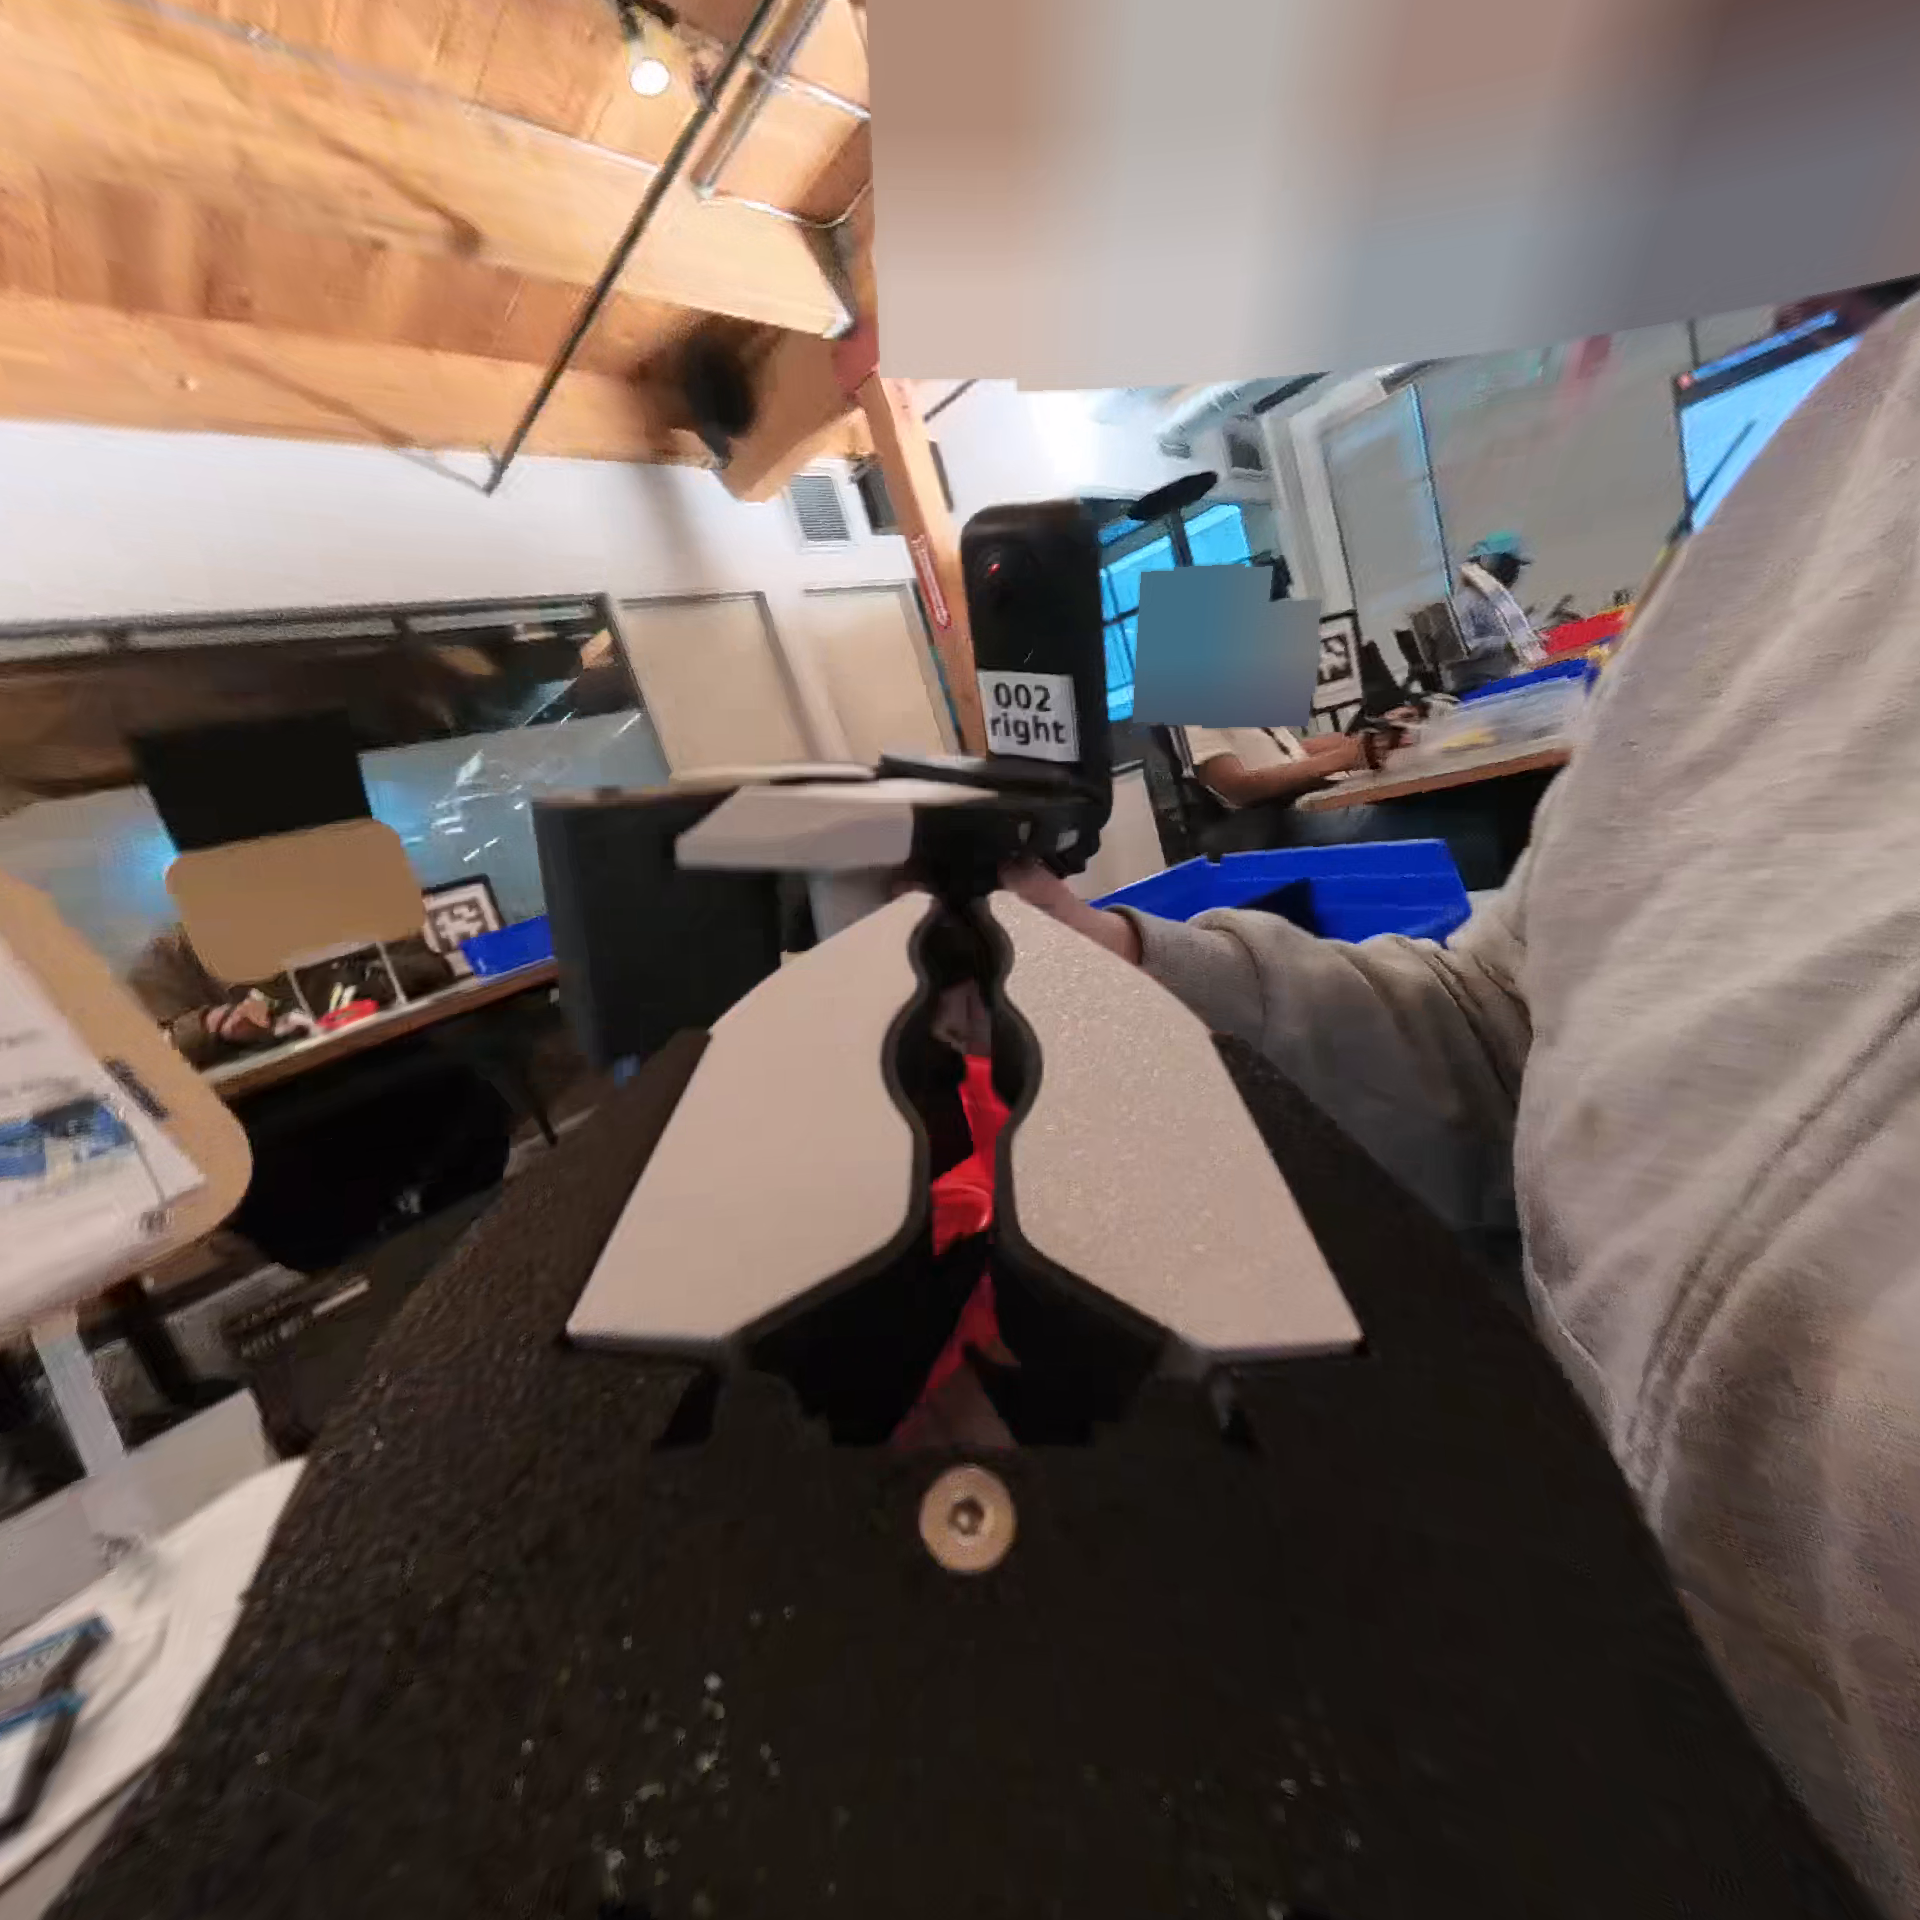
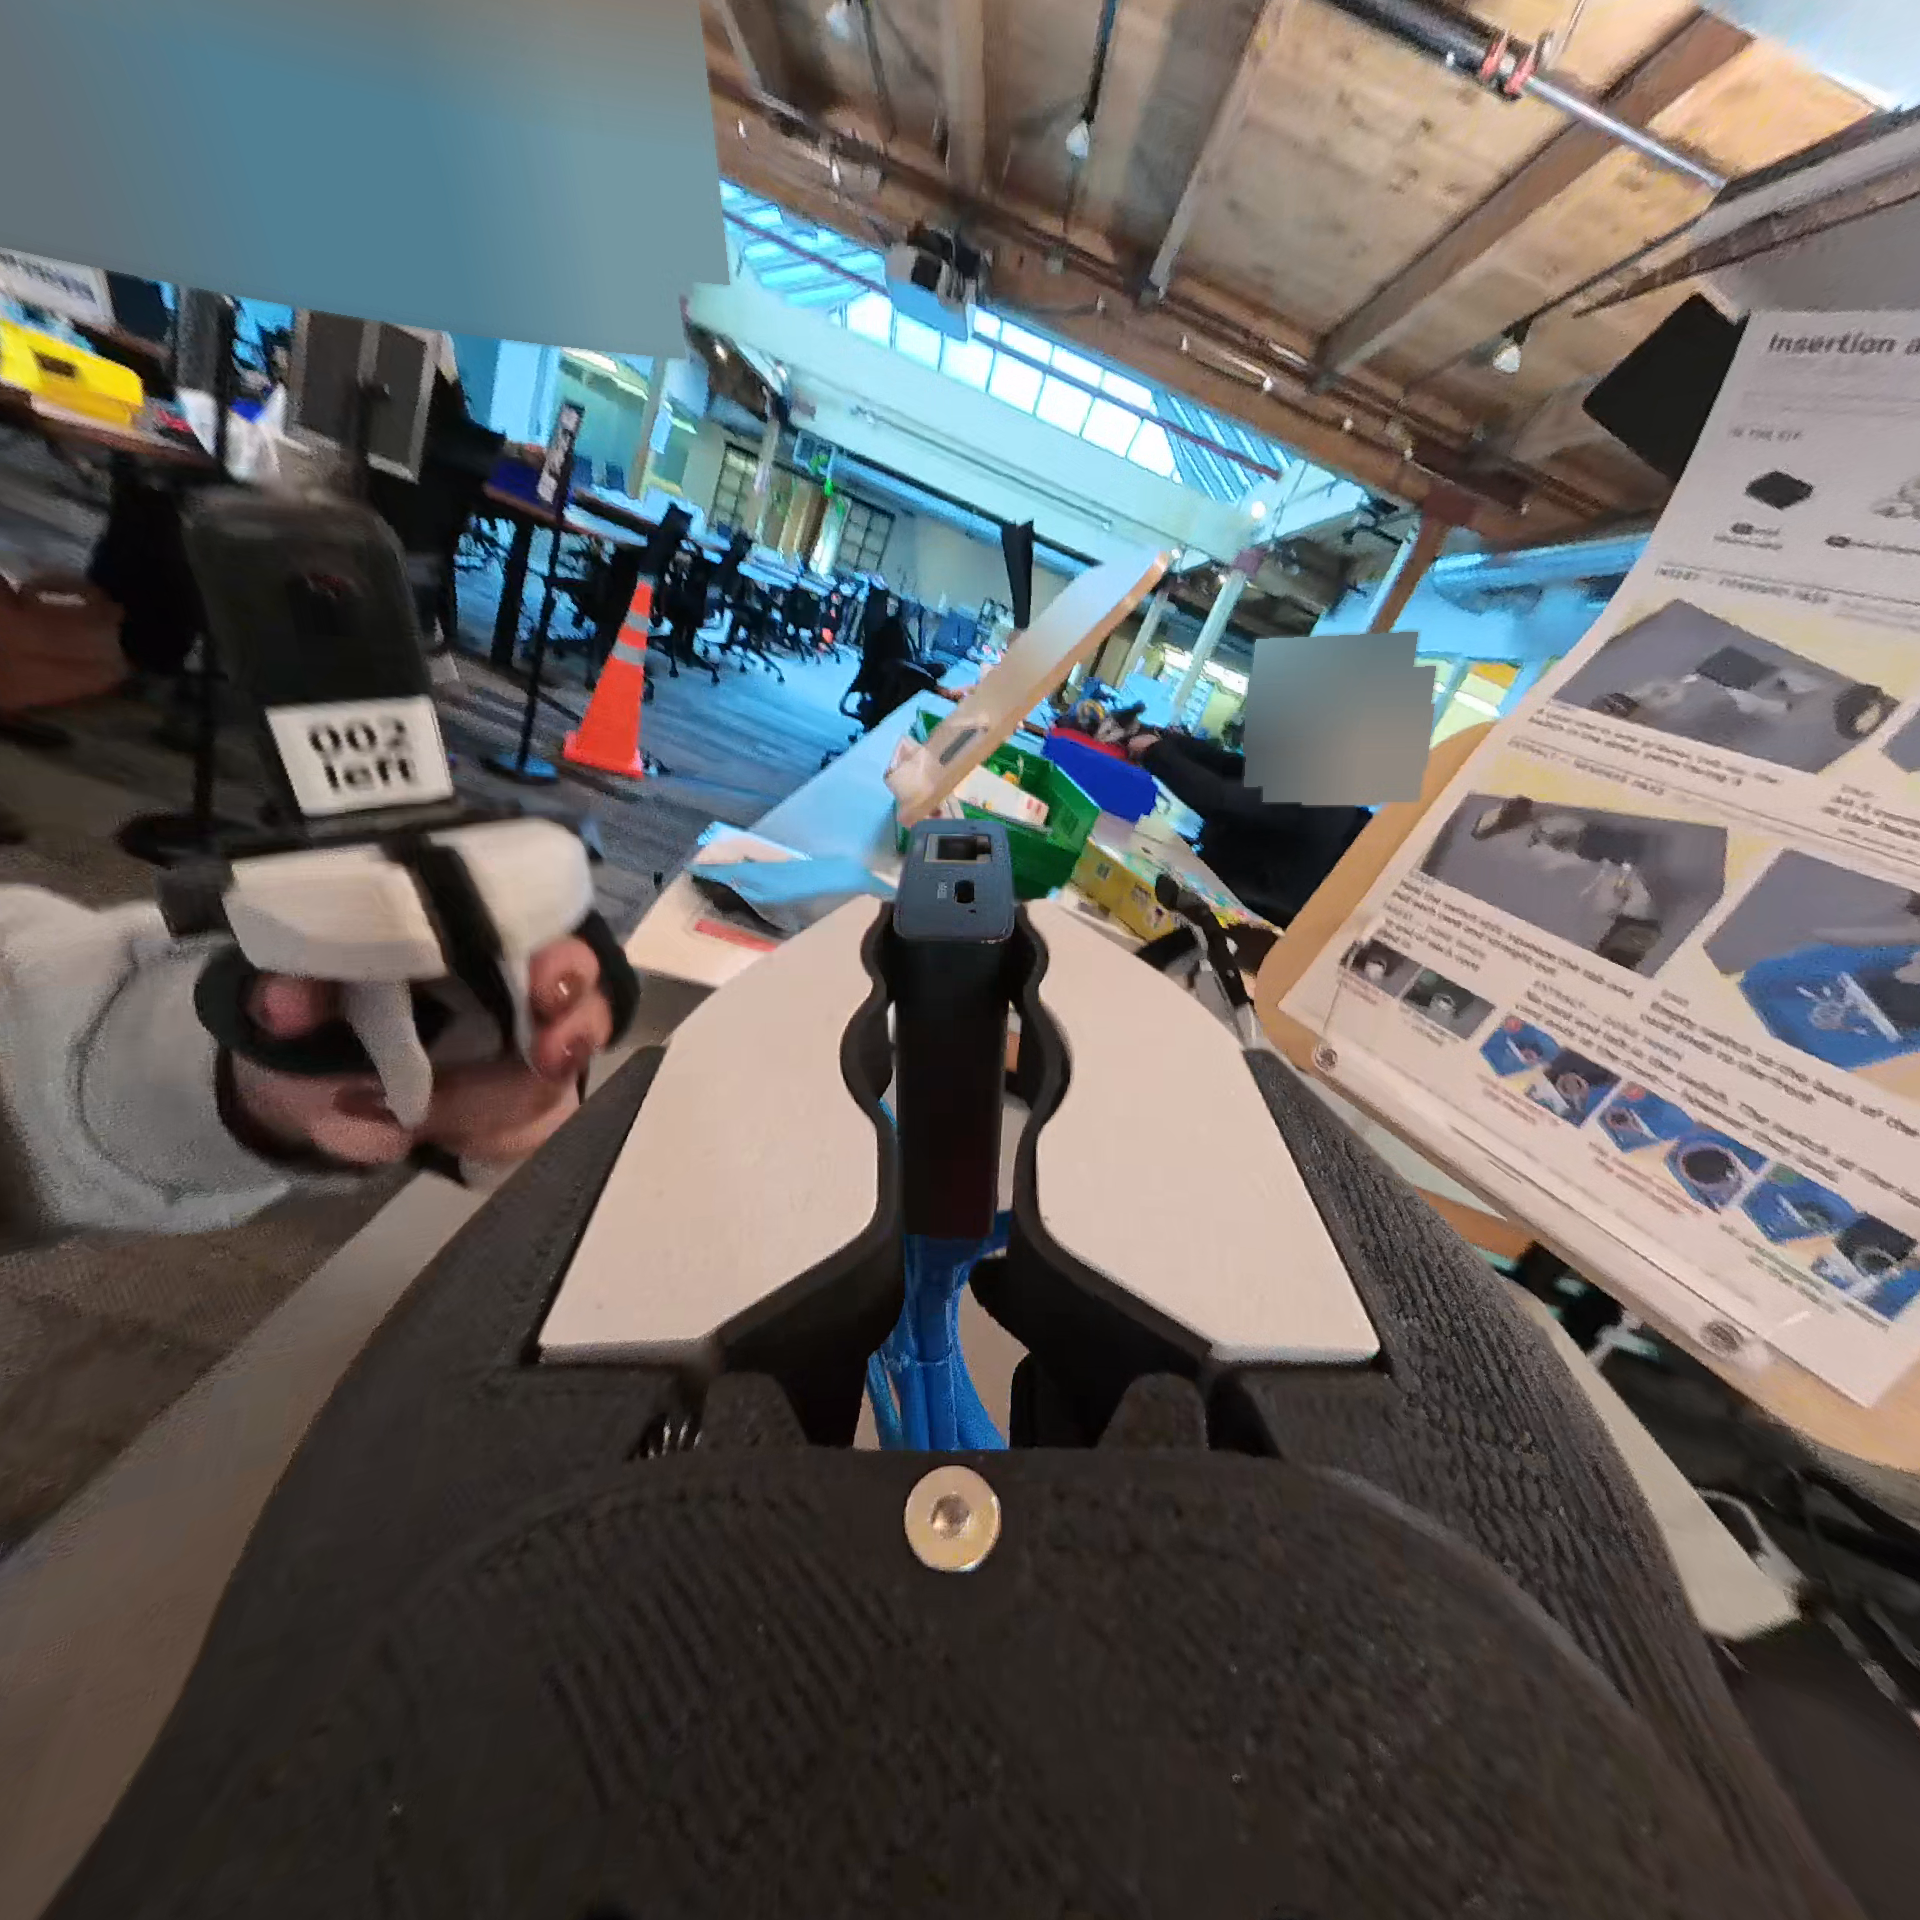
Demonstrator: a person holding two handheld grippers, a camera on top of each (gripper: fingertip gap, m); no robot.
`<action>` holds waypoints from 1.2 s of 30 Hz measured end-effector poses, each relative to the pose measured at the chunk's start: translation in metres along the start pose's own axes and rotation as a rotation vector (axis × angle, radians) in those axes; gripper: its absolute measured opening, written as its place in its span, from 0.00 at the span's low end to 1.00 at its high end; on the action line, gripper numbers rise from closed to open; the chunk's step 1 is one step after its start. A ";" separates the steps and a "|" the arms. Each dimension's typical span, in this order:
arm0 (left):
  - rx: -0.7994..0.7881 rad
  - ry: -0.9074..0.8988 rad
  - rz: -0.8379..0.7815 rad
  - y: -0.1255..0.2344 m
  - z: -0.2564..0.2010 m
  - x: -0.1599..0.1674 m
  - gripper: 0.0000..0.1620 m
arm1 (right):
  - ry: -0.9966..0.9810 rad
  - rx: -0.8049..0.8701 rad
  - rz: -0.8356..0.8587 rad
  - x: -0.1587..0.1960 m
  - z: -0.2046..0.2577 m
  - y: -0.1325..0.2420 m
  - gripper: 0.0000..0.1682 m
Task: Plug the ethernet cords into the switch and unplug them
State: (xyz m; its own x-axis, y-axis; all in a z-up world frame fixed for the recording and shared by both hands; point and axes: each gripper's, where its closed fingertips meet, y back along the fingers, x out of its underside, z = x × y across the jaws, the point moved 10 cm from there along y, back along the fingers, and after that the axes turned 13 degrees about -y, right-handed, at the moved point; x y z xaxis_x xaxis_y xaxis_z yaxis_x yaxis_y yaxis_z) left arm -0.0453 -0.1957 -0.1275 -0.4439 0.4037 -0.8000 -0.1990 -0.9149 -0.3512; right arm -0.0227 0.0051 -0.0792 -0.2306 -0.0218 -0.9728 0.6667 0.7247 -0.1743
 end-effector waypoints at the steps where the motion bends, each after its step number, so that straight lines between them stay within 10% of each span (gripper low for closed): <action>1: -0.083 0.001 -0.006 0.001 0.002 0.003 0.06 | -0.012 -0.017 -0.013 -0.001 0.000 -0.003 0.11; 4: -0.410 -0.112 0.006 0.011 0.019 -0.003 0.20 | -0.044 -0.089 -0.028 -0.001 0.001 -0.008 0.11; 7: -0.286 -0.070 0.150 0.001 0.033 -0.007 0.35 | -0.055 -0.156 -0.022 0.002 0.006 -0.011 0.12; 15: 0.047 0.038 0.276 -0.012 0.047 -0.009 0.32 | -0.100 -0.284 -0.083 -0.003 0.011 -0.009 0.11; 19: 0.085 0.001 0.280 -0.018 0.045 -0.010 0.15 | -0.102 -0.333 -0.087 -0.007 0.015 -0.006 0.11; 29: 0.187 -0.662 1.065 -0.036 0.033 -0.004 0.12 | 0.434 0.029 0.580 0.001 0.027 -0.004 0.21; 36: 0.327 -0.800 1.178 -0.050 0.020 -0.004 0.12 | 0.688 0.091 0.771 0.029 0.041 -0.020 0.21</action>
State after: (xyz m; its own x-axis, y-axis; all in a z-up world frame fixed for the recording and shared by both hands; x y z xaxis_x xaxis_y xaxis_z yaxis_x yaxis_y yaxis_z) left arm -0.0513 -0.1518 -0.0965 -0.8220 -0.5690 -0.0237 0.4785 -0.7126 0.5131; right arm -0.0137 -0.0377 -0.1107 -0.0541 0.8446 -0.5326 0.8496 0.3192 0.4199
